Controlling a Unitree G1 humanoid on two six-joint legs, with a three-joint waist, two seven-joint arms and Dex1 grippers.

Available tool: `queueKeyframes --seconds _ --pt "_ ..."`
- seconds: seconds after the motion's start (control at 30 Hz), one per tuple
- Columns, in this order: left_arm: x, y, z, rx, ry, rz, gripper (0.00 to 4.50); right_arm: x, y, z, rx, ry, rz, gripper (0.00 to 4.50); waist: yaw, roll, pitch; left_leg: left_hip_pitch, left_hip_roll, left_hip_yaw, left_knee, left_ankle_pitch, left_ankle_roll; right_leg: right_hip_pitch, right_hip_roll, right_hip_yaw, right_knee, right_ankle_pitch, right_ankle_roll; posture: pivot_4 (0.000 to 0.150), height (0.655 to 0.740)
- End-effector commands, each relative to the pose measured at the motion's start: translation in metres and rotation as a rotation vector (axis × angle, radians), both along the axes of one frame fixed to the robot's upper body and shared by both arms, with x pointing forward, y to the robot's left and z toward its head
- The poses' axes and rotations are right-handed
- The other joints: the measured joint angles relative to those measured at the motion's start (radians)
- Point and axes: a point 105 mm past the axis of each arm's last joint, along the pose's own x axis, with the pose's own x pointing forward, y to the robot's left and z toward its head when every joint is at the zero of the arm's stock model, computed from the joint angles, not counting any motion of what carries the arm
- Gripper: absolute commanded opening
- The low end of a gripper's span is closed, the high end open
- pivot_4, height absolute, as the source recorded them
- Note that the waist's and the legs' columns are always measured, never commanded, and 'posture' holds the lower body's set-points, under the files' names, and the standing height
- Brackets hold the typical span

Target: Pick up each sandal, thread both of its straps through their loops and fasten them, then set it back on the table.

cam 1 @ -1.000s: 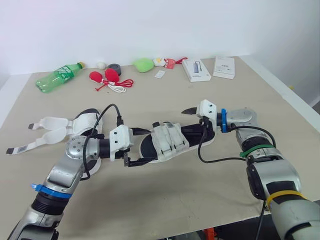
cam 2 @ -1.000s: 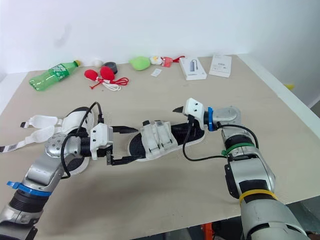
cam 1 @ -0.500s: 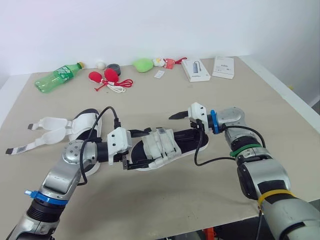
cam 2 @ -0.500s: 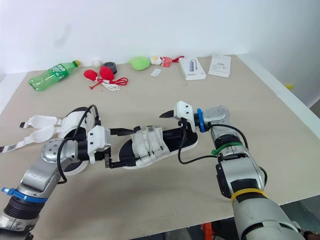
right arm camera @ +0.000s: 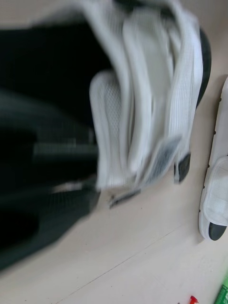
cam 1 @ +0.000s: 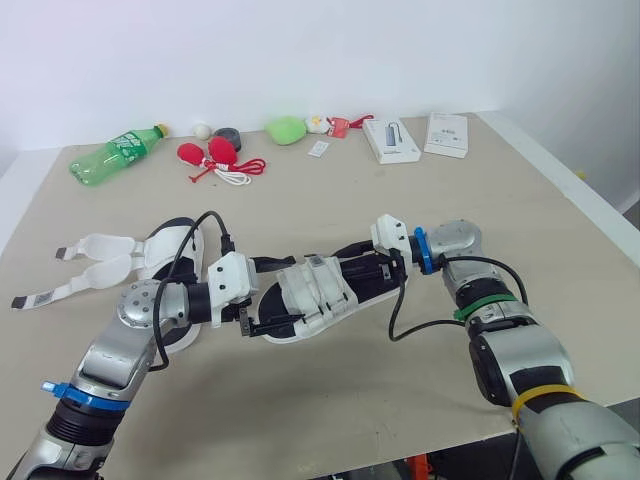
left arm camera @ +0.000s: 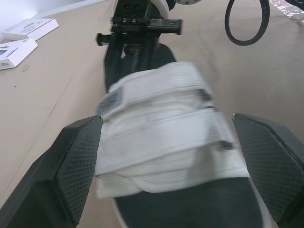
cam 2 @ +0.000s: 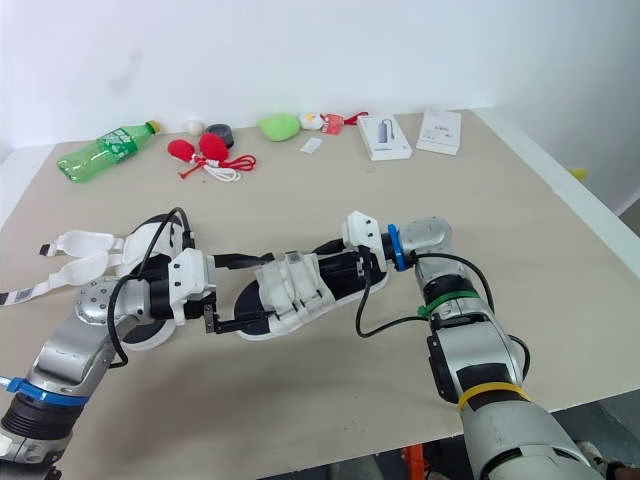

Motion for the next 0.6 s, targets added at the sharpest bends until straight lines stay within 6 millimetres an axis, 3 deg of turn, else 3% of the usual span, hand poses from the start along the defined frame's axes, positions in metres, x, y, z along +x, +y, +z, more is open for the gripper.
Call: queueKeyframes --seconds 0.03,0.3,0.6 --pt "0.0 -0.002 0.008 -0.007 -0.042 -0.001 4.5 -0.001 0.005 0.008 0.013 -0.03 0.029 0.01 0.0 0.0 0.0 0.0 0.0 0.0 0.0 0.0 0.0 0.0 0.0 0.0 0.0 0.0 0.0 0.15 0.74" --pt "0.003 -0.002 0.008 -0.014 -0.05 0.02 4.5 0.004 0.006 0.012 0.026 -0.01 -0.001 0.01 0.0 0.0 0.0 0.0 0.0 0.0 0.0 0.0 0.0 0.0 0.0 0.0 0.0 0.0 0.0 0.15 0.74" --pt "0.006 0.0 0.011 -0.038 -0.059 0.048 4.5 0.026 -0.013 0.033 0.206 0.111 -0.242 0.01 0.0 0.0 0.0 0.0 0.0 0.0 0.0 0.0 -0.001 0.0 0.0 0.0 0.0 0.002 -0.002 0.15 0.74"
